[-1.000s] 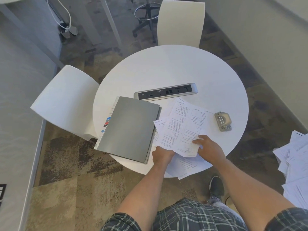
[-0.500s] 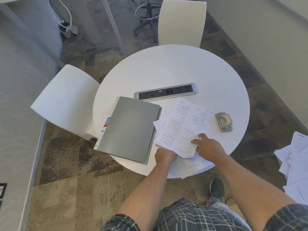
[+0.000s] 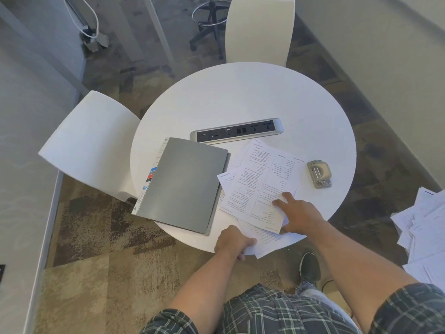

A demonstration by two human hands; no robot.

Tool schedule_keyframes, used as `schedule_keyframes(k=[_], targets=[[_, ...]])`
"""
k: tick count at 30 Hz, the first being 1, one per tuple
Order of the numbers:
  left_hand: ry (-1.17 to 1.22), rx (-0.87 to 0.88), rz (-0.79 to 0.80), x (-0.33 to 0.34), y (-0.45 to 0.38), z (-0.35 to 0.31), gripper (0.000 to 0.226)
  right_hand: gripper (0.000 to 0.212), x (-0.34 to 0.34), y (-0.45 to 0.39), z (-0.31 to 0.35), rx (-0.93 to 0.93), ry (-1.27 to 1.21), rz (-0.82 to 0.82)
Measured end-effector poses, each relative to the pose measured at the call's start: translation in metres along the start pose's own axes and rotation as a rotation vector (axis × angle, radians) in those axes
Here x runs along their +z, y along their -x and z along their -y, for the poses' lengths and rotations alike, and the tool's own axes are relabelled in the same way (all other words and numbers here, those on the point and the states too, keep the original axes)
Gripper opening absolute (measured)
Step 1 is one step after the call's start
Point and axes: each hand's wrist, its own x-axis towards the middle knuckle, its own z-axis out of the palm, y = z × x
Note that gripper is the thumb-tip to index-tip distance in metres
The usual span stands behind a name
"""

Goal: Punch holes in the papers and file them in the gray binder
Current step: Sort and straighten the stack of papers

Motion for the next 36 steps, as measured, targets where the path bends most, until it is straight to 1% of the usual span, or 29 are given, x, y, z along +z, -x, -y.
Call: schedule_keyframes(k=[3, 5, 7, 9, 12, 14, 16, 19, 21, 23, 25, 26, 27, 29, 32, 34, 36], targets=[[-0.044, 0.007, 0.005, -0.001, 0.001, 0.000, 0.043, 0.102, 0.000, 0.001, 0.002, -0.005, -0.012, -0.007], [-0.026, -0.004, 0.034, 0.002, 0.000, -0.005, 0.035, 0.102, 0.001, 0.000, 0.003, -0.001, -0.012, -0.012], [0.052, -0.060, 0.091, 0.008, -0.002, -0.011, 0.029, 0.101, 0.003, -0.001, 0.003, 0.006, -0.005, -0.016], [0.150, -0.120, 0.144, 0.016, -0.003, -0.015, 0.030, 0.101, 0.005, -0.003, 0.004, 0.010, 0.008, -0.021], [0.266, -0.161, 0.191, 0.024, -0.007, -0.014, 0.033, 0.103, 0.009, -0.006, 0.004, 0.008, 0.016, -0.027], [0.354, -0.162, 0.167, 0.025, -0.011, -0.011, 0.036, 0.103, 0.012, -0.008, 0.002, 0.005, 0.002, -0.032], [0.405, -0.123, 0.099, 0.020, -0.016, -0.011, 0.038, 0.103, 0.015, -0.010, 0.000, 0.002, -0.021, -0.035], [0.392, -0.091, 0.033, 0.012, -0.023, -0.011, 0.026, 0.100, 0.019, -0.012, -0.002, 0.003, -0.038, -0.010], [0.402, -0.075, 0.031, 0.009, -0.023, -0.012, 0.020, 0.089, 0.022, -0.013, -0.002, 0.000, -0.007, -0.002], [0.417, -0.065, 0.032, 0.006, -0.021, -0.013, 0.016, 0.070, 0.023, -0.015, 0.000, 0.007, 0.039, -0.003], [0.448, -0.069, 0.033, 0.004, -0.021, -0.013, 0.019, 0.048, 0.018, -0.019, 0.001, 0.021, 0.038, -0.024], [0.472, -0.071, 0.038, 0.002, -0.022, -0.013, 0.022, 0.037, 0.014, -0.020, 0.001, 0.028, 0.013, -0.034], [0.503, -0.077, 0.043, 0.000, -0.022, -0.013, 0.025, 0.030, 0.009, -0.021, 0.001, 0.034, -0.027, -0.038], [0.569, -0.103, 0.037, -0.005, -0.025, -0.010, 0.020, 0.028, 0.003, -0.022, -0.001, 0.076, -0.168, -0.055], [0.704, -0.125, 0.016, -0.013, -0.028, -0.003, 0.005, 0.030, 0.002, -0.015, -0.006, 0.175, -0.453, -0.162], [0.809, -0.136, 0.015, -0.019, -0.028, 0.001, 0.007, 0.032, 0.003, -0.009, -0.009, 0.176, -0.599, -0.200], [0.903, -0.158, 0.022, -0.025, -0.027, 0.003, 0.014, 0.029, 0.005, -0.005, -0.013, 0.176, -0.718, -0.246]])
